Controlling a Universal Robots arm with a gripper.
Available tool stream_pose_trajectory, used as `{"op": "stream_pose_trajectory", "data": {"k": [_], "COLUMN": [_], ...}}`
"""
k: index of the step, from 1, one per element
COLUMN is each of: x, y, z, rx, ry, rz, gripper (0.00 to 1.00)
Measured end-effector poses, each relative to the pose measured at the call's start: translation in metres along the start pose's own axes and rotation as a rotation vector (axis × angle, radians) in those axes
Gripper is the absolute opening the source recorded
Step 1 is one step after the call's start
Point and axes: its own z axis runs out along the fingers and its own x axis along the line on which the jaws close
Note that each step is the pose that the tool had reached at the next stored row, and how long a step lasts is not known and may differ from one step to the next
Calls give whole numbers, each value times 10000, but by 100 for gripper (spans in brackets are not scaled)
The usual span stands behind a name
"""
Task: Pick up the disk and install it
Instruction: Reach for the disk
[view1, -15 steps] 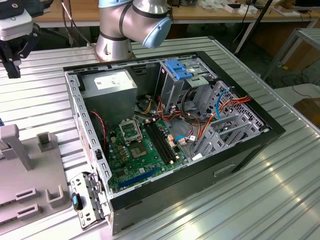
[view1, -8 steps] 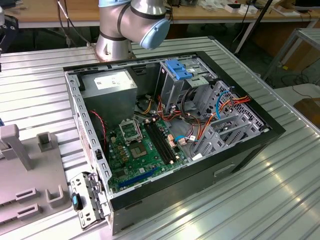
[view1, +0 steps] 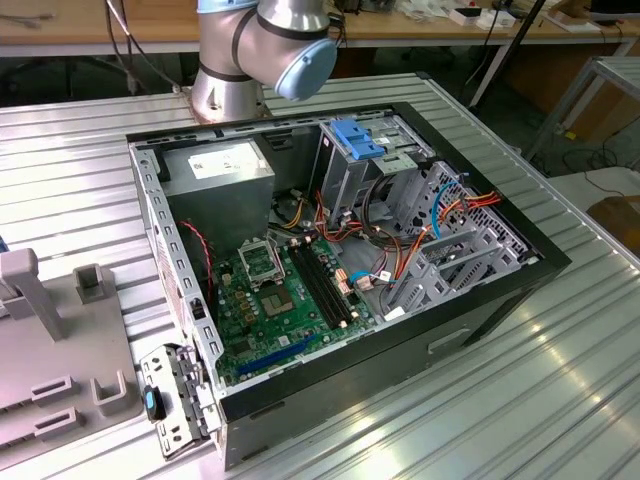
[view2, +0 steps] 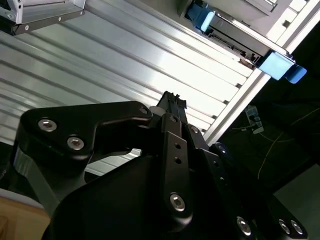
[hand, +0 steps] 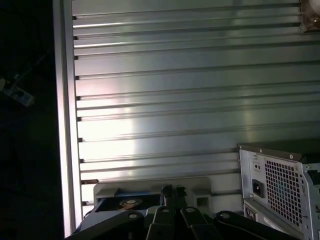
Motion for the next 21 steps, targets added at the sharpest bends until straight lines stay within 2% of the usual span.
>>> {"op": "stream_pose_trajectory", "data": {"k": [4,6,7,9,11,16,17,19,21], "x": [115,190,251,358,418,598,660,694,721], "y": [37,46,39,-9,-52,-212,-259,-309,-399], "z": [-2,-3,-5,-9,-13,-24,-28,-31,-35], "rx": [0,0,-2,-4,-3,-3,-3,-3,-3], "ry": [1,1,2,0,1,1,0,1,1], "rz": [1,0,0,-1,0,0,0,0,0], "gripper": [11,11,11,11,11,11,11,11,11]}}
